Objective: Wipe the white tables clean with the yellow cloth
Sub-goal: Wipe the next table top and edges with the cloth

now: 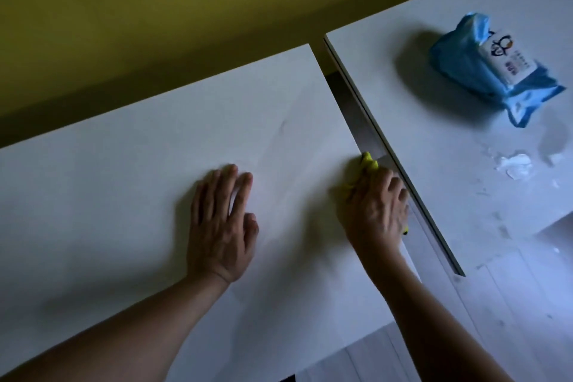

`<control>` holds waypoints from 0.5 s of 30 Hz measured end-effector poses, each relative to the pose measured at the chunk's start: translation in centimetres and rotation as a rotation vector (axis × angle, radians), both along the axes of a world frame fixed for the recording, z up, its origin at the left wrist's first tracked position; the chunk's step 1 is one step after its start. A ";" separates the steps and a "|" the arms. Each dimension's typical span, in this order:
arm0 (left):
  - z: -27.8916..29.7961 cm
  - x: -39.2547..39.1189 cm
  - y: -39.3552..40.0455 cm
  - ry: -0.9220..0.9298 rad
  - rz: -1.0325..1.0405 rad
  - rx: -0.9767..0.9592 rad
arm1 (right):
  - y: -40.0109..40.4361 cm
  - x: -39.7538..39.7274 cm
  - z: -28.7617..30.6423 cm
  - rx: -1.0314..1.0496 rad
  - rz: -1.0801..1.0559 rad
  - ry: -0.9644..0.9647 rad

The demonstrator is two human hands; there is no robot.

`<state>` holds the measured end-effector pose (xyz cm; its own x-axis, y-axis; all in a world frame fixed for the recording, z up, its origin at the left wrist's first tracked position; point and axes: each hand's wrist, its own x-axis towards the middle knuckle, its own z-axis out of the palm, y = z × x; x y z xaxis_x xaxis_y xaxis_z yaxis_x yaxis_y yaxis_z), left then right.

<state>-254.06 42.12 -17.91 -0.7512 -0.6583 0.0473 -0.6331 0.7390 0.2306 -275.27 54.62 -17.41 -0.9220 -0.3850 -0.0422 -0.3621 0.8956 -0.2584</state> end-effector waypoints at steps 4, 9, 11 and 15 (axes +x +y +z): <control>-0.3 -0.1 0.0 -0.013 0.005 -0.017 | -2.1 -0.4 0.2 0.016 -0.053 0.001; -0.6 -0.2 -0.1 -0.006 0.012 -0.004 | -10.6 -3.5 0.6 0.007 -0.012 -0.073; -0.7 -0.3 -0.2 -0.002 0.012 0.001 | -14.9 -4.9 0.7 -0.025 -0.001 -0.109; -0.7 -0.3 -0.3 -0.009 0.007 0.004 | -21.0 -7.1 0.7 -0.042 0.061 -0.099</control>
